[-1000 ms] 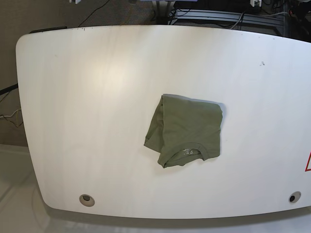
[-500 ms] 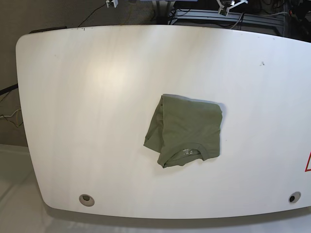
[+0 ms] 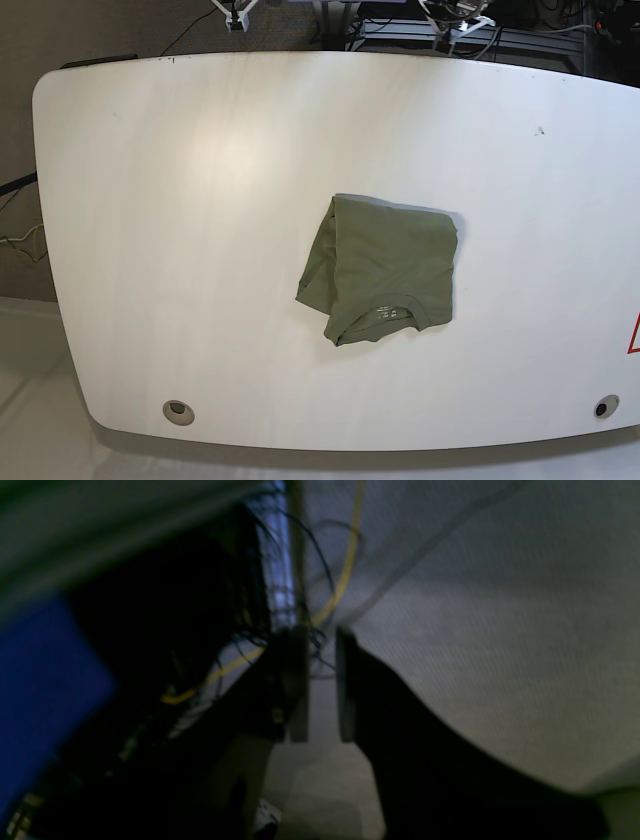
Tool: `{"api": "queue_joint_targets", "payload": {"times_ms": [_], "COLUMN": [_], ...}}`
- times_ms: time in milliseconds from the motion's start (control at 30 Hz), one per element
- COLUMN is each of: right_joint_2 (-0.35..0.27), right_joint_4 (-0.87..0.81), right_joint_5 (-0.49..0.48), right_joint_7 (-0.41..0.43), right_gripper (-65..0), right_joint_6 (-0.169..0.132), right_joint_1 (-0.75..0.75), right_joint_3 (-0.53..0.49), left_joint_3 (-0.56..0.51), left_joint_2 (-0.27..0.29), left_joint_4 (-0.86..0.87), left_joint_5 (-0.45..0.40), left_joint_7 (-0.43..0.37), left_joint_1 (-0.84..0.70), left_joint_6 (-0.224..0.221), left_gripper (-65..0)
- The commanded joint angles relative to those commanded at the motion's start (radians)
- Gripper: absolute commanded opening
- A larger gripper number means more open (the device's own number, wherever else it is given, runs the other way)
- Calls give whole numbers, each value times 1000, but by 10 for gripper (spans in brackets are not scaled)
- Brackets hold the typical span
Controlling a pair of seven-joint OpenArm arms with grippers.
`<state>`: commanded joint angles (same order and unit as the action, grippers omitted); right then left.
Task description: Fold the T-shirt properly
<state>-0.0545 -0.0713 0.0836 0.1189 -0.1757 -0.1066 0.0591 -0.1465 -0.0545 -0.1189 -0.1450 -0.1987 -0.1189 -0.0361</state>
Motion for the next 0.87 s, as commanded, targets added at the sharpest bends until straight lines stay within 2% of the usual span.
{"api": "queue_joint_targets", "payload": {"times_ms": [100,867], "right_joint_2": [-2,3], "right_joint_4": [-3,-5], "right_joint_5": [0,-2], "right_joint_7": [-18,-21], "right_gripper": [-578,-576], "right_joint_6": [0,0], "right_joint_1": [0,-2], "right_joint_3": [0,3], "left_joint_3": [-14,-15], "left_joint_2": [2,5], "left_joint_4": [0,2], "left_joint_5": [0,0], "left_joint_7": [0,3], "left_joint_1": [0,21], "left_joint_6": [-32,-35], "left_gripper": [-650,-650]}}
